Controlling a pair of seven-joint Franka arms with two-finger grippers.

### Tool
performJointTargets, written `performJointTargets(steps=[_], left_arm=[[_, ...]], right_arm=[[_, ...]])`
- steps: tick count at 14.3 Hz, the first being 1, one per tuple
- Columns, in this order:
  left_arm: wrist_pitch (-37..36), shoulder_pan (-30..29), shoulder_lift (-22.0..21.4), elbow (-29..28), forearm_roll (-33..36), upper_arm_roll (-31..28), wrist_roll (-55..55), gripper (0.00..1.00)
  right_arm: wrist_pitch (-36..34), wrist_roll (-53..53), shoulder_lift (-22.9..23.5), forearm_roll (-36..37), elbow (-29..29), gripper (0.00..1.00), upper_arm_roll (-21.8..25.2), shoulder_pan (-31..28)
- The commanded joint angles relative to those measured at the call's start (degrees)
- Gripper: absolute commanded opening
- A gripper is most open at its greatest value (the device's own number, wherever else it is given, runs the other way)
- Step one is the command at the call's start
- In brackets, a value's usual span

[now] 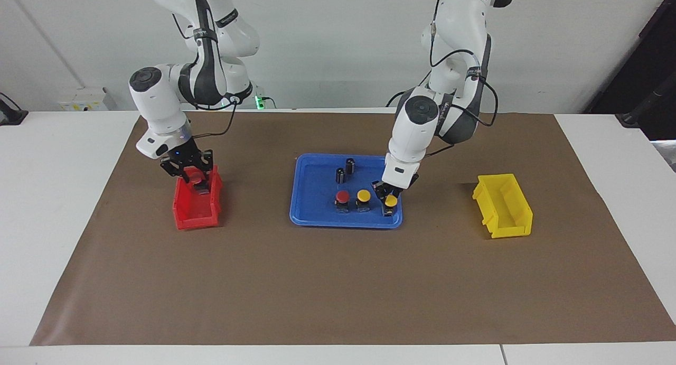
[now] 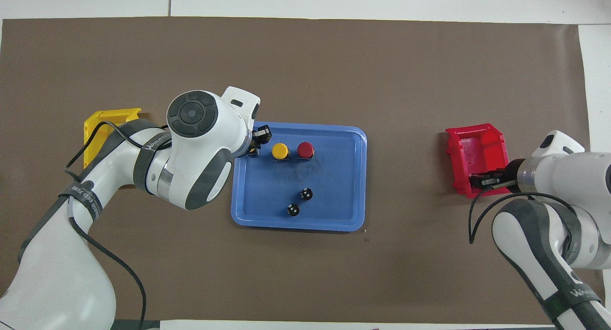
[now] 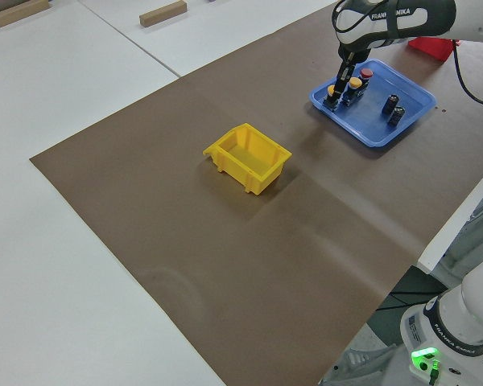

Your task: Sort red and yellow buttons by color

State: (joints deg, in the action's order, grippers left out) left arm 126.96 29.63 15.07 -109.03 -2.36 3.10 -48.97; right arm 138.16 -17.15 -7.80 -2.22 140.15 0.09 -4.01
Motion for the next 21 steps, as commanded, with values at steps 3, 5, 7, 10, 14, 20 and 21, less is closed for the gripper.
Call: performJointTargets(steps=[3, 5, 7, 10, 14, 20, 21], left_arm=[[-11.8, 0.0, -5.6, 3.8, -0.2, -0.6, -1.0, 0.09], [-18.2, -3.9, -8.6, 3.9, -0.2, -1.3, 1.4, 0.04], [-22.4, -12.3, -11.3, 3.9, -0.2, -1.3, 12.9, 0.02], [-25.8, -24.2, -14.9, 4.1, -0.3, -1.4, 36.1, 0.01], [-22.7, -32.1, -16.6, 0.0, -0.3, -1.5, 55.4, 0.01], [-13.9, -33.7, -15.9, -6.5, -0.3, -1.5, 57.1, 0.01], [-12.8, -33.5, -15.9, -7.4, -0.3, -1.4, 56.9, 0.01]], right_arm=[[-15.2, 3.6, 3.1, -1.0, -15.7, 0.69, -0.4, 4.1], [-22.3, 17.9, 8.0, -0.9, -27.4, 0.70, -0.4, 11.3], [-22.1, 29.0, 10.4, -0.6, -32.5, 0.70, -0.5, 19.5], [-22.0, 46.3, 21.1, 1.2, -46.7, 0.70, -0.4, 29.0], [-24.1, 59.9, 35.0, 9.8, -60.0, 0.71, -0.5, 38.7], [-19.4, 60.4, 35.2, 10.8, -52.3, 0.74, -0.5, 41.0], [-19.4, 60.3, 34.9, 10.8, -51.8, 0.74, -0.5, 40.9]])
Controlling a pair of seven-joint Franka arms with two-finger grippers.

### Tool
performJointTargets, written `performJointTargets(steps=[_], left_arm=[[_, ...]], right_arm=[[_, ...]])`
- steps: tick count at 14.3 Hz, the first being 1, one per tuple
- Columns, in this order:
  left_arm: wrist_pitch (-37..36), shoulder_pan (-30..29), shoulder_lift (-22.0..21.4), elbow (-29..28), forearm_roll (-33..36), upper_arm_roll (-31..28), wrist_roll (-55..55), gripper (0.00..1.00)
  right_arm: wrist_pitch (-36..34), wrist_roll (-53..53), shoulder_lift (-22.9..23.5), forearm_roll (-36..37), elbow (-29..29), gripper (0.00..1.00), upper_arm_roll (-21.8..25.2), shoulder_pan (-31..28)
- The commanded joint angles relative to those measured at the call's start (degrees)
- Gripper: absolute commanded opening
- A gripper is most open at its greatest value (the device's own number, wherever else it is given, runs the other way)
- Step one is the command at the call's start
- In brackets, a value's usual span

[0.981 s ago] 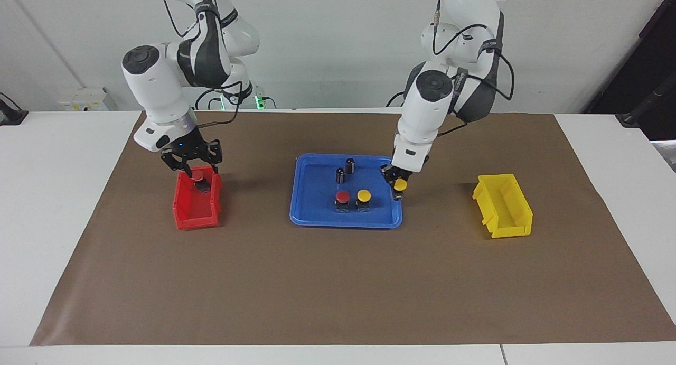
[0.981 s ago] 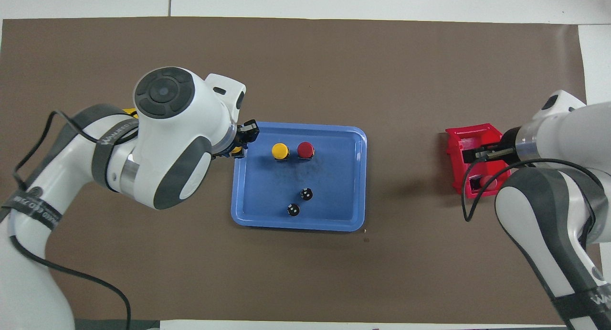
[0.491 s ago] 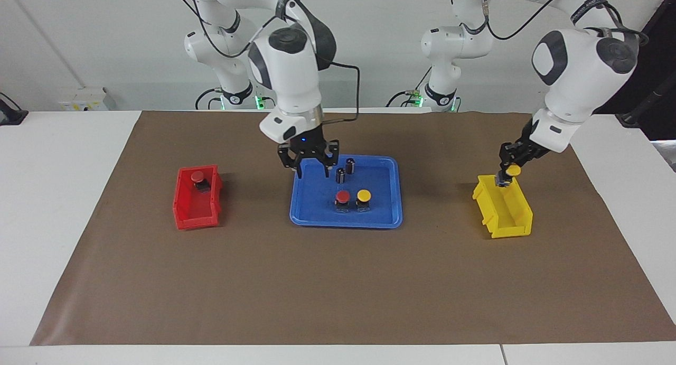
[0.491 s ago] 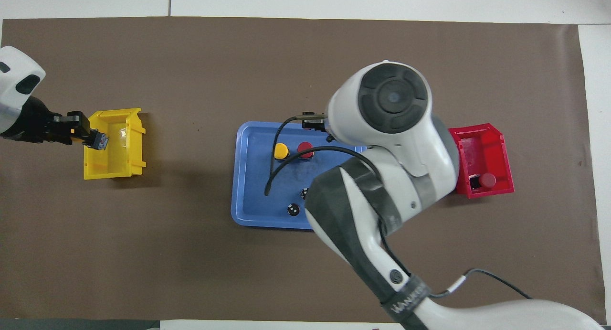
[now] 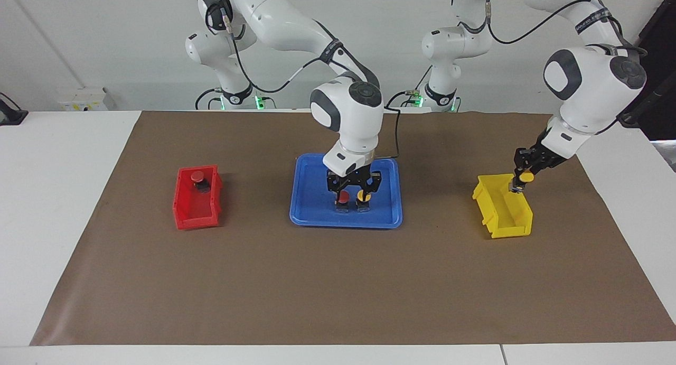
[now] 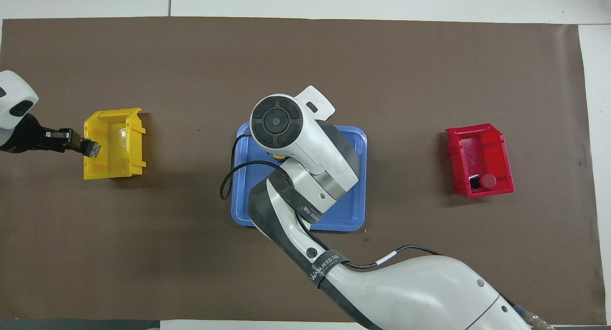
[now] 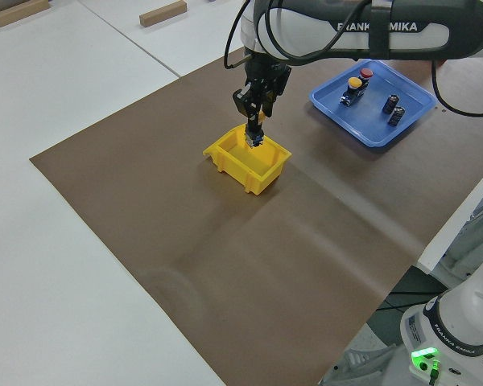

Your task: Sort red and yellow buttons by color

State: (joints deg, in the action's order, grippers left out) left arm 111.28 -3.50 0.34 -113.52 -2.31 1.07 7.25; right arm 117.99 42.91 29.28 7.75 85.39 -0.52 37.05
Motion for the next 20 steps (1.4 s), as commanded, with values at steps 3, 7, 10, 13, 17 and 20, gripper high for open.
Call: performJointTargets(steps=[3, 7, 10, 13, 17, 20], left_arm=[[6.8, 0.1, -1.0, -5.8, -0.3, 0.6, 0.2, 0.01], [12.5, 0.2, -0.3, -9.6, -0.3, 0.7, -0.2, 0.01], [15.5, 1.1, 0.4, -11.3, -0.3, 0.7, -1.7, 0.01], [15.9, 1.8, 1.2, -11.3, -0.3, 0.7, -3.5, 0.06], [14.9, 1.8, 1.2, -11.0, -0.3, 0.7, -3.4, 0.61], [7.8, 1.8, 1.4, -6.1, -0.4, 0.7, -3.5, 0.70]], right_arm=[[2.1, 0.0, -2.3, 0.7, 3.7, 0.74, 0.1, -0.8], [5.2, 0.1, -3.4, 0.0, 7.2, 0.74, 0.0, -1.5], [5.2, -0.3, -3.4, -0.8, 7.7, 0.74, 0.0, -1.8], [5.9, -0.5, -3.4, -2.4, 8.2, 0.74, 0.0, -2.2], [9.2, -0.6, -4.7, -4.8, 12.2, 0.74, -0.2, -2.0], [9.9, -1.3, -5.3, -5.0, 14.0, 0.74, -0.2, -1.8]])
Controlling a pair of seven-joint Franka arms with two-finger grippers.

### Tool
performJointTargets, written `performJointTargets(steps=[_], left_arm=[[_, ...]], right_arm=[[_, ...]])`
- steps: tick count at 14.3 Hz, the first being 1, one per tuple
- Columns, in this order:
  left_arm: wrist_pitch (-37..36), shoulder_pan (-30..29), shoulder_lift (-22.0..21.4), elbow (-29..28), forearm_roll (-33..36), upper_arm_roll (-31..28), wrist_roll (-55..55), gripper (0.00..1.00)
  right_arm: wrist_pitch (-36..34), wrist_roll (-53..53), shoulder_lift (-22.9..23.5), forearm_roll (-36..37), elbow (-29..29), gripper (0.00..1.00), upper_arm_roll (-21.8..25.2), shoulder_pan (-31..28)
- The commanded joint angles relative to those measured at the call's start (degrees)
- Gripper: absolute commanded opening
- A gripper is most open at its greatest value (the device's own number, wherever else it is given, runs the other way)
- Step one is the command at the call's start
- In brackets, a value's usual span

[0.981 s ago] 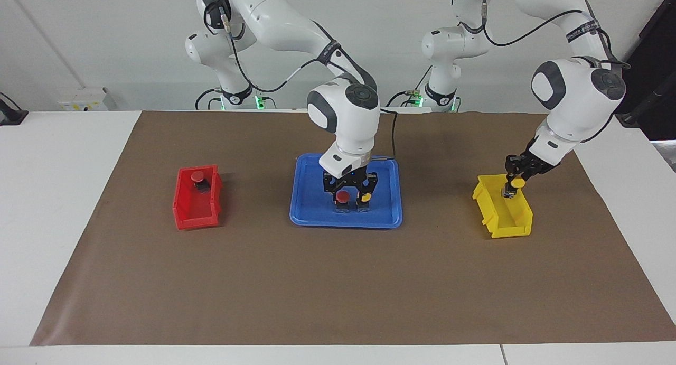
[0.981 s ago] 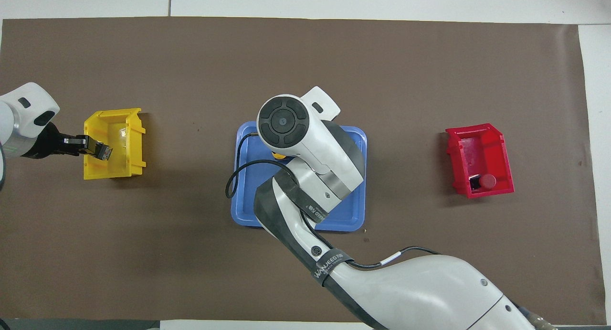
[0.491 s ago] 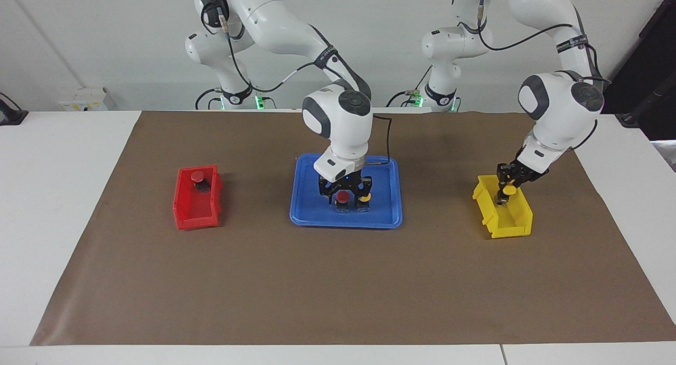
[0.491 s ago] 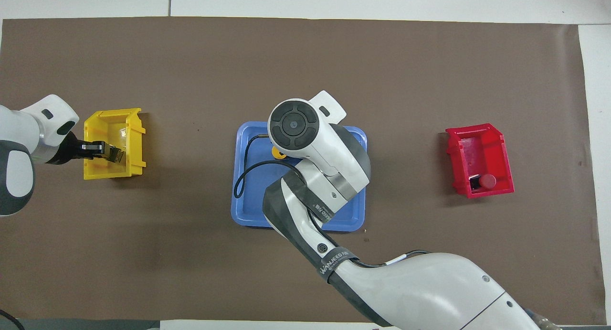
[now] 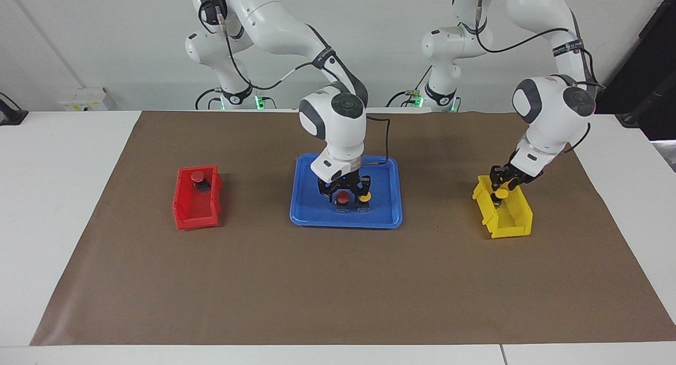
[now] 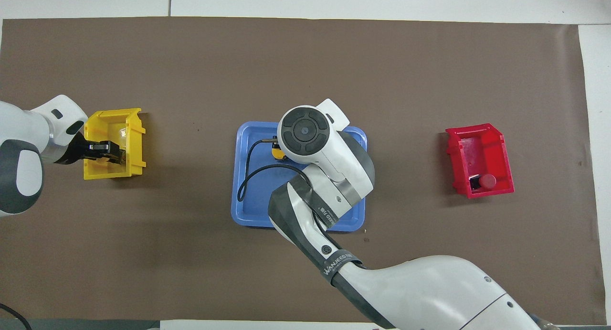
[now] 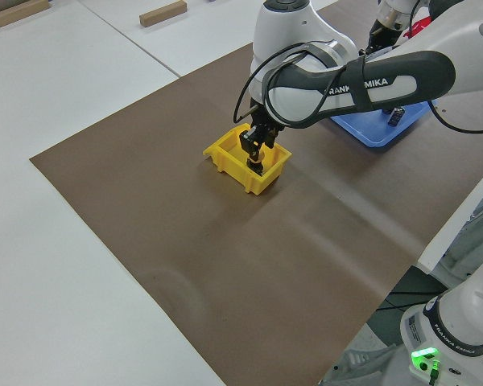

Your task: Sort red and yellow buttons by color

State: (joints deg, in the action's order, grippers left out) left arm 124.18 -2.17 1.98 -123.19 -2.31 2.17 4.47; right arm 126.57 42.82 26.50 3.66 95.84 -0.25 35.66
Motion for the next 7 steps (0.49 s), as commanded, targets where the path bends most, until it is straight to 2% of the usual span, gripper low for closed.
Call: performJointTargets(steps=[1, 2, 3, 5, 6, 7], left_arm=[[-10.0, 0.5, -0.3, 7.1, -0.4, -0.4, -0.7, 0.70], [-14.1, 0.4, -0.6, 10.2, -0.4, -0.5, -0.7, 0.70], [-17.4, 0.3, -1.0, 12.9, -0.4, -0.5, -0.8, 0.74], [-22.3, 0.6, -1.1, 17.6, -0.4, -0.2, -1.1, 0.91], [-22.4, 1.7, -1.0, 18.3, -0.4, 0.1, -3.0, 1.00], [-21.4, 4.9, -1.0, 17.9, -0.4, 0.2, -7.5, 1.00]], right_arm=[[1.3, -2.4, -2.8, -0.9, 4.3, 0.73, -0.5, -0.3], [1.2, -3.3, -3.0, -0.9, 4.5, 0.70, -0.5, -0.4], [1.4, -3.5, -3.0, -0.9, 4.9, 0.62, -0.5, -0.4], [1.4, -3.5, -3.0, -1.1, 4.8, 0.38, -0.5, -0.6], [1.4, -3.5, -3.0, -1.2, 4.5, 0.27, -0.5, -0.8], [1.0, -3.5, -2.9, -1.2, 3.8, 0.21, -0.5, -0.9]])
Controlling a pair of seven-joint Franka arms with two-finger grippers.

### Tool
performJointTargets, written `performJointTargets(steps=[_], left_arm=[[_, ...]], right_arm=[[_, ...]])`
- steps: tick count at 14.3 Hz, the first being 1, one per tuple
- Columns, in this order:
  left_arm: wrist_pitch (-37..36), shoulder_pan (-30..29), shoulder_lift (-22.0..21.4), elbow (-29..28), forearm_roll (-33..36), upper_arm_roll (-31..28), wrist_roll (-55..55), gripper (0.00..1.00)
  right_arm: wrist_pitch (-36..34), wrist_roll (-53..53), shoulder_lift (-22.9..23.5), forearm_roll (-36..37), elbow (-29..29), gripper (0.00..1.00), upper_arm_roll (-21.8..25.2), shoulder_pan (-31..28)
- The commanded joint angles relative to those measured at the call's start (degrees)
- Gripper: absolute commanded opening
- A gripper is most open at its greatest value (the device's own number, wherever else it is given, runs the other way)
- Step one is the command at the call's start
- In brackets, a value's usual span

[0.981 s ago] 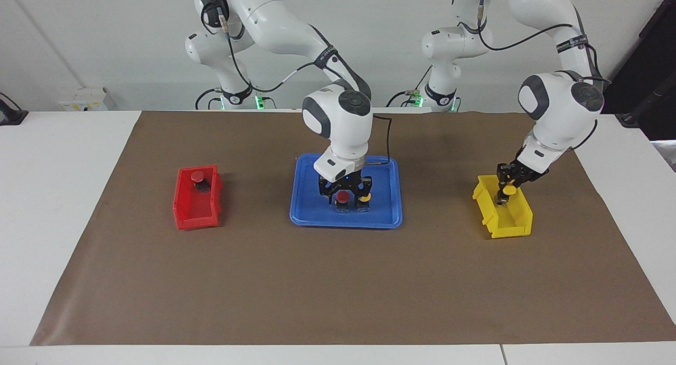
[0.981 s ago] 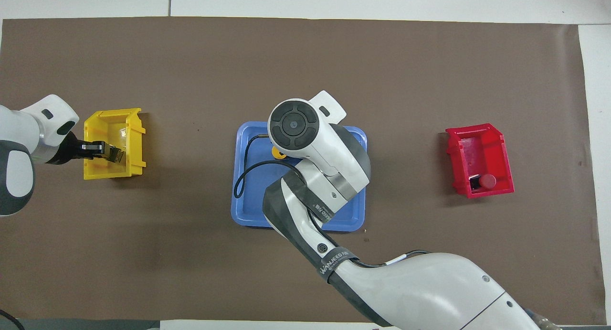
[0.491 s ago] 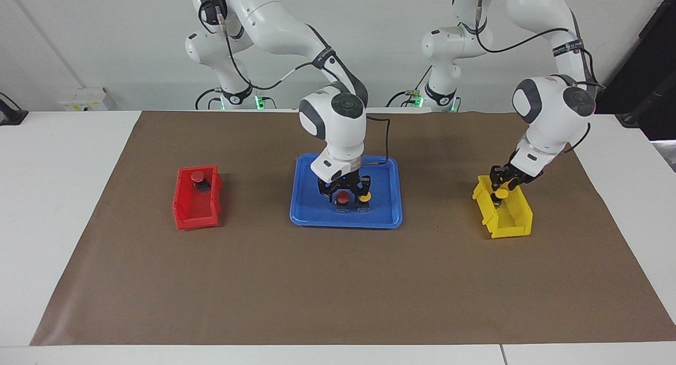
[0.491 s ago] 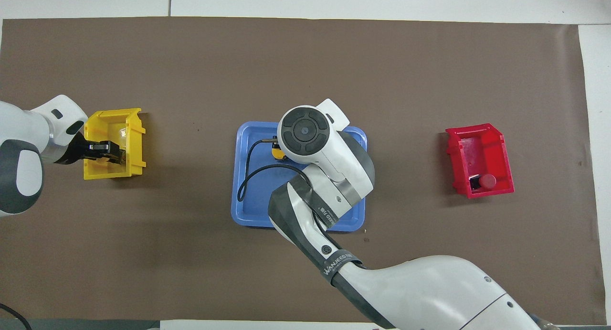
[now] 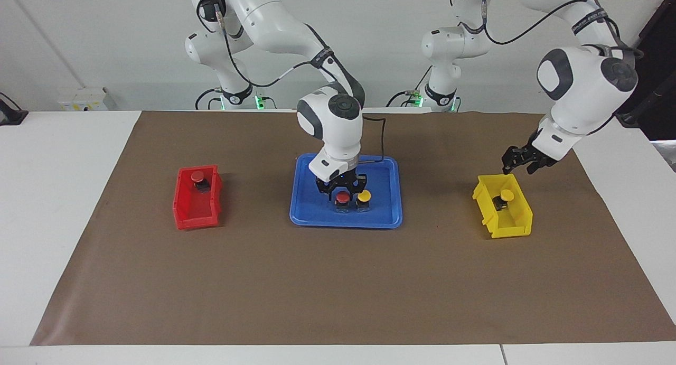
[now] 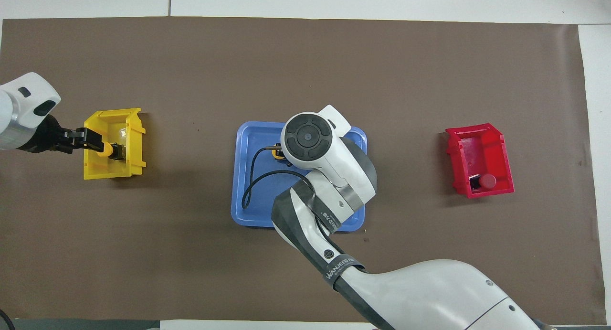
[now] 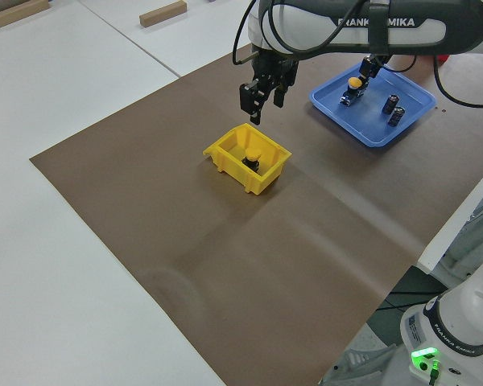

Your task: Sort red and yellow buttons by color

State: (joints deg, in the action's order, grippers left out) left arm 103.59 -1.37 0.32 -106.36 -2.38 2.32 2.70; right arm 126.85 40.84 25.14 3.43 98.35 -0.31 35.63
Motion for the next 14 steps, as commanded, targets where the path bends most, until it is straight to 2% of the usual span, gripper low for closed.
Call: performJointTargets(steps=[1, 3, 5, 7, 10, 12, 14], left_arm=[[2.0, 6.8, 0.6, 0.5, -0.3, 0.1, -10.8, 1.00], [6.3, 11.9, 0.6, -0.9, -0.6, 0.2, -18.0, 1.00], [10.5, 17.3, 1.7, -1.8, -0.6, 0.2, -26.2, 1.00], [16.5, 23.5, 4.5, -2.8, -0.6, 0.2, -33.8, 1.00], [20.7, 30.7, 8.9, -2.7, -0.5, 0.1, -41.4, 1.00], [22.1, 33.9, 11.8, -1.7, -0.3, 0.1, -45.1, 1.00], [25.1, 36.0, 13.5, -1.5, -0.3, 0.0, -47.8, 1.00]], right_arm=[[0.1, -1.5, -1.6, -1.1, 0.1, 0.18, -0.4, -1.4], [-5.7, -2.3, -2.8, -3.2, -3.7, 0.18, -0.3, -4.0], [-8.3, -7.9, -7.8, -3.6, -2.7, 0.18, -0.1, -8.5], [-9.9, -12.5, -14.4, -3.6, 1.8, 0.19, -0.1, -14.2], [-14.1, -23.5, -22.4, -3.6, 10.0, 0.19, -0.1, -21.7], [-14.4, -31.8, -25.6, -3.7, 14.2, 0.19, -0.1, -26.6], [-12.2, -37.8, -26.8, -3.7, 17.8, 0.20, -0.1, -30.7]])
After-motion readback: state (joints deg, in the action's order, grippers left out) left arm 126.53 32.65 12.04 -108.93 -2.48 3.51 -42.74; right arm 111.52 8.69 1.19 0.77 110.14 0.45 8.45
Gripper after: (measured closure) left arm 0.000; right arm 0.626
